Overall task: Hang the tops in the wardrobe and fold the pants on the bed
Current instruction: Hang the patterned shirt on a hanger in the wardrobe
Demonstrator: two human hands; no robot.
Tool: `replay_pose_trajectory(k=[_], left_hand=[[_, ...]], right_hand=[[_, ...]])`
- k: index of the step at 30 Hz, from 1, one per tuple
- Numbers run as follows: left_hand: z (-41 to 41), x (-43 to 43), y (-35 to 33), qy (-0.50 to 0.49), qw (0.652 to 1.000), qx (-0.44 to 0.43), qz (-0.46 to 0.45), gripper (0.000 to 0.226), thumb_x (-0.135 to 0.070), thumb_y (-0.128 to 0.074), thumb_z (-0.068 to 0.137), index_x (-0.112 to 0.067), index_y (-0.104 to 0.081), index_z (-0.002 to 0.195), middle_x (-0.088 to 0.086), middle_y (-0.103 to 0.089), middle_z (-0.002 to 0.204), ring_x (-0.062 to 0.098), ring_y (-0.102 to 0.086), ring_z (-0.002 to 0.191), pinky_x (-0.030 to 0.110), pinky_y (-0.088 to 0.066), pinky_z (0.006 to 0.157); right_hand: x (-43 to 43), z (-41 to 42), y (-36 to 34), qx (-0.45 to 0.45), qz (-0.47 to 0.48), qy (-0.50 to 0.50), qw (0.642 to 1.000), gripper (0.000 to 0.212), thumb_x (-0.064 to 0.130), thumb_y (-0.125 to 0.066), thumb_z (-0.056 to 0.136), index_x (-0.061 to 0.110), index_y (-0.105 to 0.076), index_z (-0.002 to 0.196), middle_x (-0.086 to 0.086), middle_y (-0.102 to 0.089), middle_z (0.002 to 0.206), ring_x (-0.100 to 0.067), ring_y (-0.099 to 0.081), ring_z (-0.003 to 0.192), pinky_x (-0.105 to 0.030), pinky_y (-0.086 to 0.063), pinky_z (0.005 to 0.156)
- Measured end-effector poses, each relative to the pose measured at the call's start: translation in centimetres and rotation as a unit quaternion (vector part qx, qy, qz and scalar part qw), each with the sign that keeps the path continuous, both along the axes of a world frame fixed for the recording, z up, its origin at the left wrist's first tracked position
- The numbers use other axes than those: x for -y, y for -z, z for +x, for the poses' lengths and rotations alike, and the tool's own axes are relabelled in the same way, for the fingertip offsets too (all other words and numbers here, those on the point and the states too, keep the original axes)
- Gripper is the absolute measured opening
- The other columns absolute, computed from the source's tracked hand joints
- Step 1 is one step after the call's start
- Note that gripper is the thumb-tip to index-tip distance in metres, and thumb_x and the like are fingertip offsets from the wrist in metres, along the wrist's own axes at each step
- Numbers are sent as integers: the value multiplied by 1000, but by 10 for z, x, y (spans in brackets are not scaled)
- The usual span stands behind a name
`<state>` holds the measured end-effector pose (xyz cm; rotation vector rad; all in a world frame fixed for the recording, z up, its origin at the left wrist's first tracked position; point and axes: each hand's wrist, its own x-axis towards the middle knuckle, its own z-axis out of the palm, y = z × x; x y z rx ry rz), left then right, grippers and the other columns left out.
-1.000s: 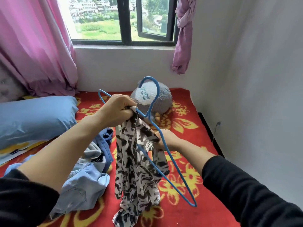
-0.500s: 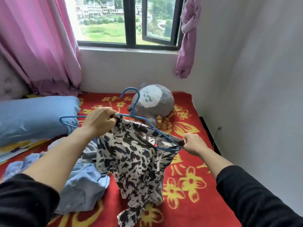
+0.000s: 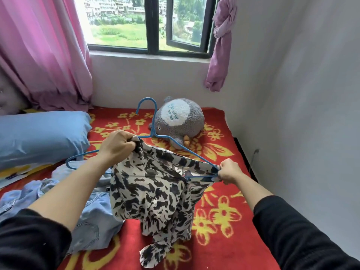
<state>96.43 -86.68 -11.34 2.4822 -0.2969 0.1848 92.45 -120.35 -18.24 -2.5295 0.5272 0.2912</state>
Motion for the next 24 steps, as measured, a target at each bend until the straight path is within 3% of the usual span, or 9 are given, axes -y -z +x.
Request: replay_pose_trajectory(k=[4,7,12,15,19,24], left_hand=[[1,-1,-1,-1,999,33,-25,24,-17,-47,74,-14,-60,54,3,-61,57,27,-56,61,43,-48,58],[-1,-3,-3,13,998,54,-15,34,-6,-52,79,-23,-54,50,-3,-58,55,21,-53,57,41,-47,58],[-2,-4,-4,28,997,74,-5,36,-4,-53,82,-20,-52,50,-2,-56,55,19,-52,56,39,-45,56],[-3,-6,-7,48,994,93,14,41,-3,-54,82,-26,-46,49,-5,-54,56,18,-49,54,36,-41,53],[-4,-8,-7,69,981,118,138,24,-11,-56,84,-15,-65,63,-10,-51,66,19,-51,62,28,-37,53],[-5,1,0,-45,986,107,122,26,-18,-49,89,-11,-66,71,2,-53,75,25,-52,70,31,-38,61]], right_hand=[[0,2,2,-19,133,77,988,14,-7,-53,80,2,-57,89,-15,-55,78,-25,-54,58,-41,-58,68],[3,7,0,2,233,167,958,15,-5,-55,85,0,-58,99,-12,-51,75,-19,-46,51,-39,-56,61],[8,12,-11,14,284,244,927,9,0,-51,90,5,-56,85,-6,-47,63,-14,-40,43,-31,-49,48],[14,16,-17,12,301,255,919,14,2,-52,89,8,-57,78,-4,-50,60,-12,-39,41,-27,-49,43],[17,22,-29,43,287,241,926,15,-6,-53,83,7,-56,78,-7,-51,65,-15,-43,43,-26,-49,40],[-13,20,-37,92,299,159,937,22,-11,-50,77,10,-51,70,-9,-50,68,-18,-48,49,-32,-54,52]])
